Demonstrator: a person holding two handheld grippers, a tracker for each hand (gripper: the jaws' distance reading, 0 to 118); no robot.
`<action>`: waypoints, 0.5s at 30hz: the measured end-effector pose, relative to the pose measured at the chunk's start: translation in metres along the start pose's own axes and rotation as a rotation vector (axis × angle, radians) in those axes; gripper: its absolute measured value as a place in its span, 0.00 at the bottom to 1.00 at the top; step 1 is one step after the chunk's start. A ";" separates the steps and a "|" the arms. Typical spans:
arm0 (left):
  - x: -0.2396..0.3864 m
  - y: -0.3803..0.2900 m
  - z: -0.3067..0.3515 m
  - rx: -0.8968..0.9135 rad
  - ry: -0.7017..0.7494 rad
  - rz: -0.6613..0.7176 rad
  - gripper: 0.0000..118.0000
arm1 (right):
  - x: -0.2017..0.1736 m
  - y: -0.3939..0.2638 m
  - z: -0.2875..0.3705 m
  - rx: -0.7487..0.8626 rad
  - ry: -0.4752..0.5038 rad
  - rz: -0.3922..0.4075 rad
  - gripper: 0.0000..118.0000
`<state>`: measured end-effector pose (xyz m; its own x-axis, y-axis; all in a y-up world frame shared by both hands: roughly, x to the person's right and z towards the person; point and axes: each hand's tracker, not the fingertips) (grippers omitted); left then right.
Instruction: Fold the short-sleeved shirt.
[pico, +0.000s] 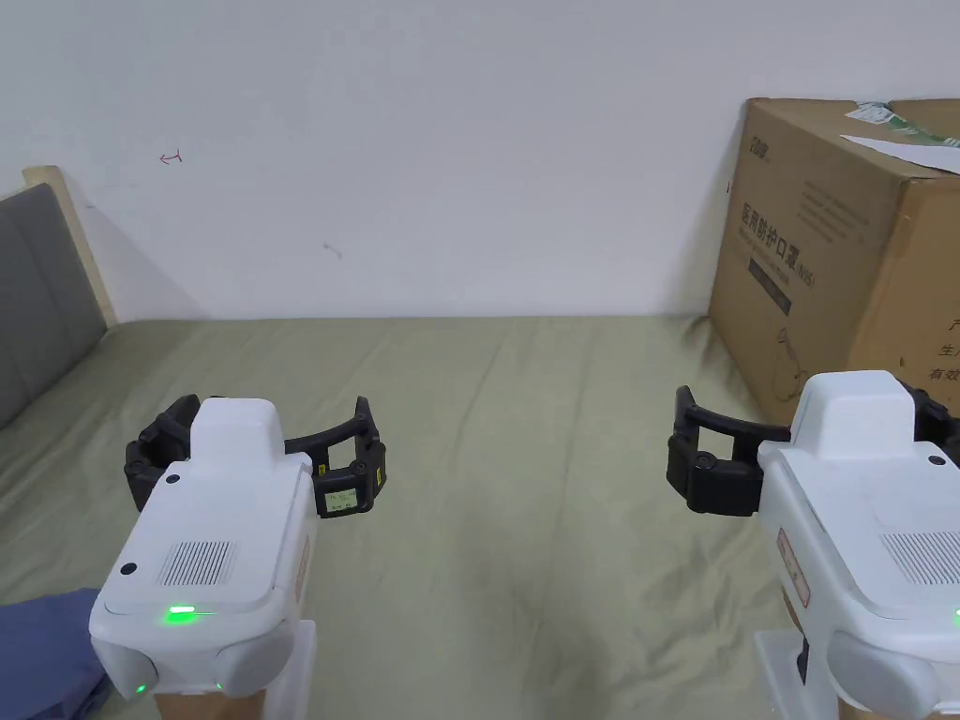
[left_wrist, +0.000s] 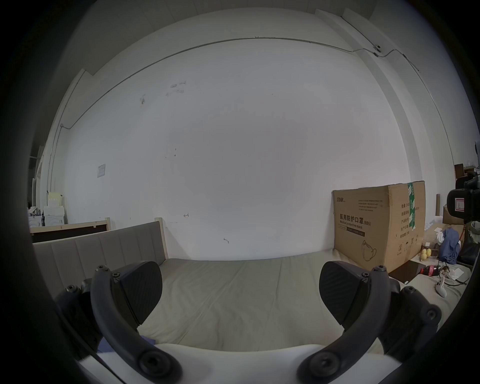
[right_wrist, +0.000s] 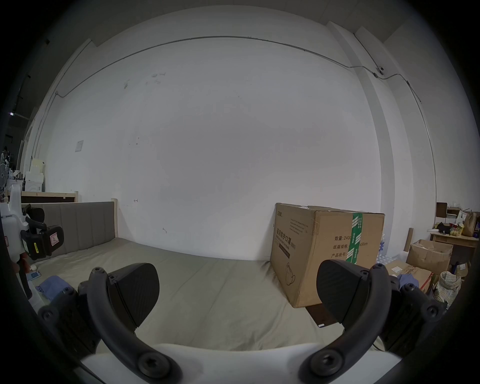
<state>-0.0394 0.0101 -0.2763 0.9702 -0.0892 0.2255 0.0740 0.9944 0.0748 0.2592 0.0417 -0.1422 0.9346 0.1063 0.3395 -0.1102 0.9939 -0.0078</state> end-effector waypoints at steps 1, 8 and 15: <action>0.000 0.000 0.000 -0.002 0.002 0.000 1.00 | 0.000 0.000 0.000 -0.001 0.000 0.000 1.00; 0.000 0.000 -0.001 -0.003 -0.004 0.004 1.00 | 0.000 -0.001 0.000 -0.005 -0.001 -0.004 1.00; -0.001 -0.001 -0.001 -0.007 -0.002 0.003 1.00 | 0.000 -0.002 -0.004 -0.034 0.005 -0.032 1.00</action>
<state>-0.0400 0.0092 -0.2771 0.9698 -0.0865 0.2281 0.0729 0.9950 0.0677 0.2610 0.0399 -0.1460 0.9390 0.0747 0.3358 -0.0688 0.9972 -0.0293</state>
